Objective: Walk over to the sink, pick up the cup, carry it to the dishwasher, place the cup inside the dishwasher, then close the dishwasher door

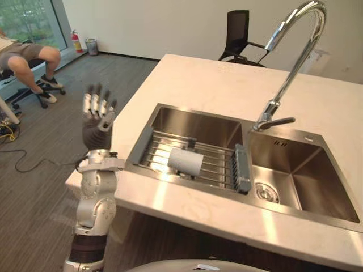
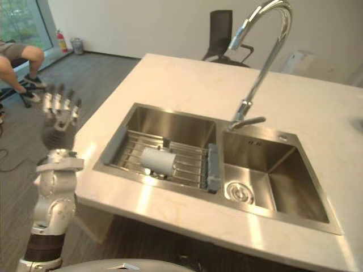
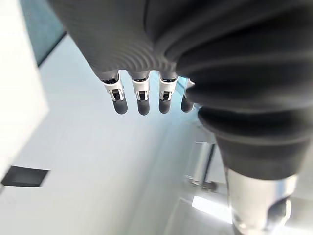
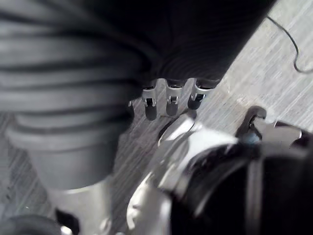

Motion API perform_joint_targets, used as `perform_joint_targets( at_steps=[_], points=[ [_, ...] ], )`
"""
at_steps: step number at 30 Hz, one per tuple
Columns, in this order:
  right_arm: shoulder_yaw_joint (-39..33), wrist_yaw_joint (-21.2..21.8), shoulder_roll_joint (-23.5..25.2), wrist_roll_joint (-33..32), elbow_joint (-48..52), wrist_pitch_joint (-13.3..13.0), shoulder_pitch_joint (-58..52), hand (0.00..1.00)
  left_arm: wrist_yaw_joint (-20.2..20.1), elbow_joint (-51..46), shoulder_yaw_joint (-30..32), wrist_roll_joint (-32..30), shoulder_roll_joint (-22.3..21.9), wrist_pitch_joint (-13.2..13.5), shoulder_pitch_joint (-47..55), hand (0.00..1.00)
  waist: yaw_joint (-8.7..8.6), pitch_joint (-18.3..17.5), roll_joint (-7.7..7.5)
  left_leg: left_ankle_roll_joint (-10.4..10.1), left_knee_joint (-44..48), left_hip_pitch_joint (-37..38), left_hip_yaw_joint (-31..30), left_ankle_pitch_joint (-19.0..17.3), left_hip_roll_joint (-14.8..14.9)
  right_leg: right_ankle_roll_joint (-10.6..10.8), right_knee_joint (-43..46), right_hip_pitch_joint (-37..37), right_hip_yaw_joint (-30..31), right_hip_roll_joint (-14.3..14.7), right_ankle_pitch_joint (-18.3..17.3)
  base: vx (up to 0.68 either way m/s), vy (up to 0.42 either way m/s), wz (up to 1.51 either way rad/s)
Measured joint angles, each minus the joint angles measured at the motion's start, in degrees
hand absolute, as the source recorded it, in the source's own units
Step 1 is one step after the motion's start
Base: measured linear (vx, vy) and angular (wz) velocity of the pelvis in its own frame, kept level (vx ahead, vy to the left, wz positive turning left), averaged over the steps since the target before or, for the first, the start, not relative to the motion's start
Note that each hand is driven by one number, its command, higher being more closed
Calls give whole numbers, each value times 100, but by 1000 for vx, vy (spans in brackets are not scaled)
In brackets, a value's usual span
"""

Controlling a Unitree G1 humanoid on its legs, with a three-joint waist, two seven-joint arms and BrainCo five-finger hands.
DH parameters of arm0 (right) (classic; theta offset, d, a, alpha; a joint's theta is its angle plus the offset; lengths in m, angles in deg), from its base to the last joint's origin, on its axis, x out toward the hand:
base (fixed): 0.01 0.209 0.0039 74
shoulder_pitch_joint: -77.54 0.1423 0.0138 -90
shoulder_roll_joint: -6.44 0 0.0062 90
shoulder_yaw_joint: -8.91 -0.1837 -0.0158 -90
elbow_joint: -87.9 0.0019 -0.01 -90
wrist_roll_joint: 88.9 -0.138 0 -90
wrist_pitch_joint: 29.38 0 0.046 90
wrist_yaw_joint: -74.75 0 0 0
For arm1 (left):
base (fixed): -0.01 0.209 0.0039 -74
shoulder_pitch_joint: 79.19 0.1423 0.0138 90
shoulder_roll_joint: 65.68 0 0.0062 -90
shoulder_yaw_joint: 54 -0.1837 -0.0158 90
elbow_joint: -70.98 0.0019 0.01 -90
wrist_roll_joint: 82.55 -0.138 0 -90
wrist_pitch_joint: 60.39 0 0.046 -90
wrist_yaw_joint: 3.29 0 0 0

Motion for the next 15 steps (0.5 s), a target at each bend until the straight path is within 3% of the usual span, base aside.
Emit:
perform_joint_targets(
  at_steps=[1,3,5,7,9,10,12,15],
  points=[
    [-112,-7,-59,-195,-8,7,77,0,4,177,-81,-25,-26,-113,-1,0,-42,-29,102,-125,26,-27,8,71,64,-58,-267,101,23,114,108,144,-196,-34],
    [-304,-57,-155,-350,-34,23,206,0,-32,491,-107,-225,-21,-300,-34,0,-135,-43,152,-367,133,-51,-6,221,73,-114,-660,290,78,167,257,116,-166,-24],
    [-458,-65,-150,-417,-71,30,328,0,-144,855,-112,-374,3,-464,-56,0,-162,-15,138,-281,45,-36,-9,123,79,-132,-1000,539,98,164,387,19,-141,-10],
    [-681,-63,-377,-455,-196,65,482,0,-236,1177,-147,-821,47,-484,-31,0,-146,9,337,-312,-458,-21,-55,516,369,-92,-1343,661,129,327,573,-97,-112,-16],
    [-855,-50,-400,-462,-189,116,688,0,-243,1219,-141,-1204,249,-477,10,0,-78,-11,403,-211,-541,-97,-106,387,387,-74,-1846,707,205,427,927,-107,13,-24],
    [-896,-40,-378,-462,-189,131,739,0,-237,1240,-137,-1472,326,-450,7,0,-81,26,397,-193,-548,-111,-93,370,385,-58,-1913,706,206,434,973,-155,32,-7],
    [-919,-4,-241,-462,-147,173,774,0,-108,1394,-151,-2356,584,-357,10,0,-58,184,234,-203,-515,-123,-47,347,384,-68,-1922,782,188,414,990,-128,-13,2],
    [-882,57,-103,-475,33,182,621,0,174,1443,-189,-3452,828,-308,16,0,-3,185,181,-267,-517,-104,-15,311,421,-66,-1924,787,183,448,989,-33,-36,-2]
  ],
)
